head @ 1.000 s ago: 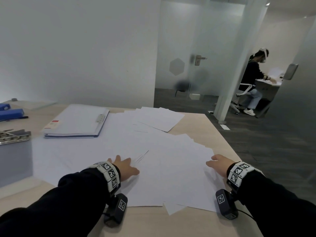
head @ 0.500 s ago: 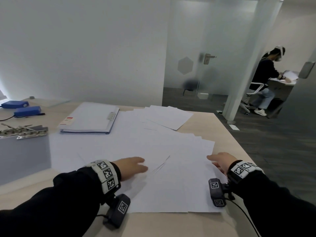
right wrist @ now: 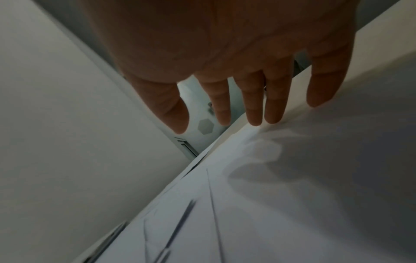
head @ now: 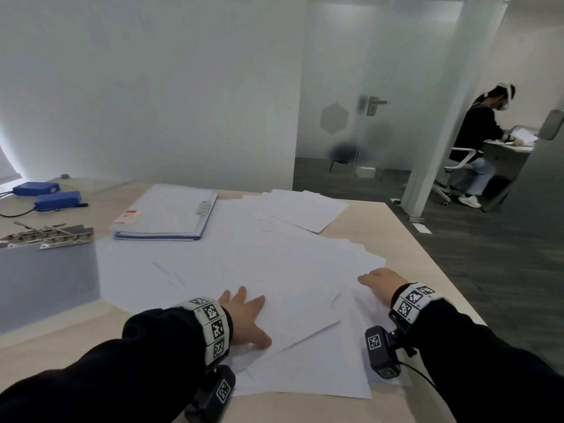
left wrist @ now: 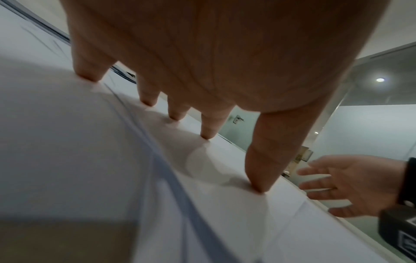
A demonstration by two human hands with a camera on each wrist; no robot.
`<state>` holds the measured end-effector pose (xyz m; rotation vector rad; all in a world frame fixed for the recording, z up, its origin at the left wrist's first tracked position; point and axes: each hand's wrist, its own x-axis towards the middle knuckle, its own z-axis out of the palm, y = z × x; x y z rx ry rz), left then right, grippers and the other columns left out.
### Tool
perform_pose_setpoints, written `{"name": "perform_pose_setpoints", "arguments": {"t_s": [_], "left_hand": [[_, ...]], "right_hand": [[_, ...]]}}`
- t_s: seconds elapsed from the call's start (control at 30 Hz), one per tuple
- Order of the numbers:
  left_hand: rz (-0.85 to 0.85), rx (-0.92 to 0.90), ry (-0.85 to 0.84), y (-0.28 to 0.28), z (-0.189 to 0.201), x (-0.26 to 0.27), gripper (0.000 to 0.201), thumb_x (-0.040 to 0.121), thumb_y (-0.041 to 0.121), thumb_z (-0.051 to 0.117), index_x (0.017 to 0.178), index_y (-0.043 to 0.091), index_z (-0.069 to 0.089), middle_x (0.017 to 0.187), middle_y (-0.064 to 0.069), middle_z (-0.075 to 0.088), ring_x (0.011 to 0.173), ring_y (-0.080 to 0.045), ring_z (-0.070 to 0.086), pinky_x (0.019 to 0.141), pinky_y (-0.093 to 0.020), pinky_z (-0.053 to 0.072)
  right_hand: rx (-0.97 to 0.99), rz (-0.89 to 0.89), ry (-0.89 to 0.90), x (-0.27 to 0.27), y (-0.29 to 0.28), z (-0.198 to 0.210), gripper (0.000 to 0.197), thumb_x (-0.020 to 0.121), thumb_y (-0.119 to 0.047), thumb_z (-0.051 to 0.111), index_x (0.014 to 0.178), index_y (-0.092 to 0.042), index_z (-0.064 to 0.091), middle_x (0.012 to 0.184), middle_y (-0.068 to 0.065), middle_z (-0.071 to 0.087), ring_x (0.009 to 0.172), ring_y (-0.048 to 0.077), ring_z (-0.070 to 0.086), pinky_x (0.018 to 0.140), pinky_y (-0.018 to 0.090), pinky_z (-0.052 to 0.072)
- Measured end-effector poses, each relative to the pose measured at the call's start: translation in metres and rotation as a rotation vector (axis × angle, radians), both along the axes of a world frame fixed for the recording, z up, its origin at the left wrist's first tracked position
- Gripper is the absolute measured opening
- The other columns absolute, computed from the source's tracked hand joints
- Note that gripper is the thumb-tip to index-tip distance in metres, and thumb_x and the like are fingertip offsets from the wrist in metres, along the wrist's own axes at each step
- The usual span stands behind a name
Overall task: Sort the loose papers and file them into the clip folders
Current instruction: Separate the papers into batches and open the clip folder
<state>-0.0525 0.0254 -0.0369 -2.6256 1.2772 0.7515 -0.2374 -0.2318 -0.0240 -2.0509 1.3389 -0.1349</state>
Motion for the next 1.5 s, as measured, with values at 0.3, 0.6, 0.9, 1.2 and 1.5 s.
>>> {"name": "perform_pose_setpoints", "arguments": {"t_s": [0.3,0.6,0.9,1.2,1.5], "left_hand": [[0.054,-0.255,0.17,-0.011,0.01,-0.004,0.085,0.085,0.058,0.063,0.155,0.038,0.019,0.166,-0.005,-0.002,0.152,-0.027,0.002,0.122,-0.047,0.011],[0.397,-0.223,0.121,-0.022,0.005,0.016,0.112,0.058,0.074,0.054,0.154,0.028,0.018,0.154,-0.019,0.022,0.143,-0.038,0.02,0.115,-0.052,0.024],[0.262,-0.42,0.358,-0.028,0.006,0.004,0.093,0.084,0.049,0.069,0.156,0.032,0.014,0.162,-0.005,0.02,0.149,-0.024,0.019,0.119,-0.038,0.02],[0.336,-0.646,0.582,-0.017,-0.002,0.012,0.089,0.08,0.036,0.077,0.153,0.035,0.026,0.161,0.001,0.024,0.148,-0.017,0.023,0.115,-0.034,0.023],[0.473,-0.827,0.524,0.001,0.0,0.026,0.064,0.071,0.042,0.073,0.131,0.032,0.053,0.134,0.003,0.053,0.132,-0.02,0.045,0.103,-0.032,0.035]], "right_hand": [[0.028,-0.038,-0.041,-0.011,0.009,-0.004,0.052,0.09,-0.037,0.058,0.136,-0.012,0.05,0.125,0.006,0.057,0.107,0.024,0.054,0.093,0.033,0.042],[0.319,-0.137,-0.272,0.002,0.027,0.004,0.029,0.092,-0.034,0.057,0.113,-0.014,0.055,0.095,0.012,0.047,0.08,0.027,0.047,0.073,0.037,0.04],[0.286,-0.158,-0.318,0.009,0.019,-0.001,0.036,0.085,-0.032,0.07,0.115,-0.011,0.067,0.106,0.006,0.056,0.109,0.032,0.057,0.09,0.035,0.04],[0.402,-0.131,-0.332,0.005,0.04,-0.008,0.033,0.072,-0.018,0.082,0.101,-0.007,0.07,0.11,0.014,0.069,0.102,0.034,0.066,0.098,0.045,0.05],[0.28,0.019,-0.313,0.013,0.049,-0.006,0.021,0.075,-0.003,0.076,0.095,-0.005,0.071,0.091,0.01,0.073,0.087,0.031,0.069,0.084,0.037,0.055]]}}
